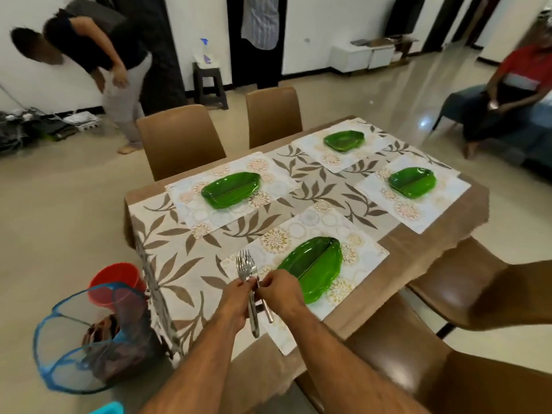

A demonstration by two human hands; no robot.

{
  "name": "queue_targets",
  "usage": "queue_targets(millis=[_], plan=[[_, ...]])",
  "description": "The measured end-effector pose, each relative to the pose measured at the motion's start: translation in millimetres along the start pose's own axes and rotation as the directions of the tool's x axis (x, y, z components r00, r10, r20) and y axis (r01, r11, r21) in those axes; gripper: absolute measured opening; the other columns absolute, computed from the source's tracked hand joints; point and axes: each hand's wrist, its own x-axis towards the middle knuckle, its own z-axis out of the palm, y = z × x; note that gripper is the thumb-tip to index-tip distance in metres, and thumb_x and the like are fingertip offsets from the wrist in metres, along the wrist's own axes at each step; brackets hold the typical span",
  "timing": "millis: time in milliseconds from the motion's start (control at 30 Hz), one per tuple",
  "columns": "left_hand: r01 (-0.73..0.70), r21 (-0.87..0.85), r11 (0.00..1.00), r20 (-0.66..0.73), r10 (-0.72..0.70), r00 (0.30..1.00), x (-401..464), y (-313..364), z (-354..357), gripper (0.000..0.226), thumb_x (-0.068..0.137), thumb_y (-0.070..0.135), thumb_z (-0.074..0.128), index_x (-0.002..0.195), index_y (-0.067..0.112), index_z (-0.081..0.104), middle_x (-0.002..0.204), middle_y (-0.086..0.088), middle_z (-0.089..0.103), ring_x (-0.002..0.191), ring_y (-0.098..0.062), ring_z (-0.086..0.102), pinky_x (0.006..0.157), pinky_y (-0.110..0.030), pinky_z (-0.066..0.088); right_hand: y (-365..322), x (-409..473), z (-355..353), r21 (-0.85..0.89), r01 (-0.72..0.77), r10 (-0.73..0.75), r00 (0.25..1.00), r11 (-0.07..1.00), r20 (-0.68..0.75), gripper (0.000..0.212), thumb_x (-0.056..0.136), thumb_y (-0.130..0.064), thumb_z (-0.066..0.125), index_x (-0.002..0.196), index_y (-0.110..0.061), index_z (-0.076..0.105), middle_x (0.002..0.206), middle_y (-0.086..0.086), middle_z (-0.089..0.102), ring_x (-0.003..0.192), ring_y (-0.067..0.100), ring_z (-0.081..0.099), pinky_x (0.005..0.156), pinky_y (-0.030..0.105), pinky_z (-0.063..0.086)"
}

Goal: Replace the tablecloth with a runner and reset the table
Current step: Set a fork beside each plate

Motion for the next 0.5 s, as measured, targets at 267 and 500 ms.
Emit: queue_targets(millis=[267, 500], plan=[[0.040, 0.082, 0.996, 0.024, -0.042, 0.999, 34.8, -1.7, 42.3, 0.016, 0.097, 0.016, 0.059, 0.092, 0.002, 0.065, 0.070, -0.012, 0.062, 0.062, -0.023, 0.060, 0.042, -0.025, 0.051, 14.3, 38.6, -14.3, -0.371, -0.094, 0.047, 0.990, 0.924, -0.134, 0.015, 0.088, -0.019, 0.055, 0.074, -0.017, 0.059, 0.074, 0.005, 0.057, 0.068, 0.027, 0.052, 0.059, 0.028, 0.041], [0.073, 0.066, 0.995, 0.020, -0.074, 0.997, 58.3, -16.8, 70.6, 0.015, 0.098, 0.015, 0.057, 0.095, 0.004, 0.067, 0.085, -0.014, 0.070, 0.074, -0.022, 0.067, 0.062, -0.036, 0.057, 61.9, 80.8, -55.4, -0.401, -0.126, 0.066, 0.985, 0.908, -0.160, 0.014, 0.084, -0.017, 0.054, 0.083, -0.013, 0.067, 0.085, 0.008, 0.067, 0.085, 0.030, 0.066, 0.061, 0.030, 0.044]])
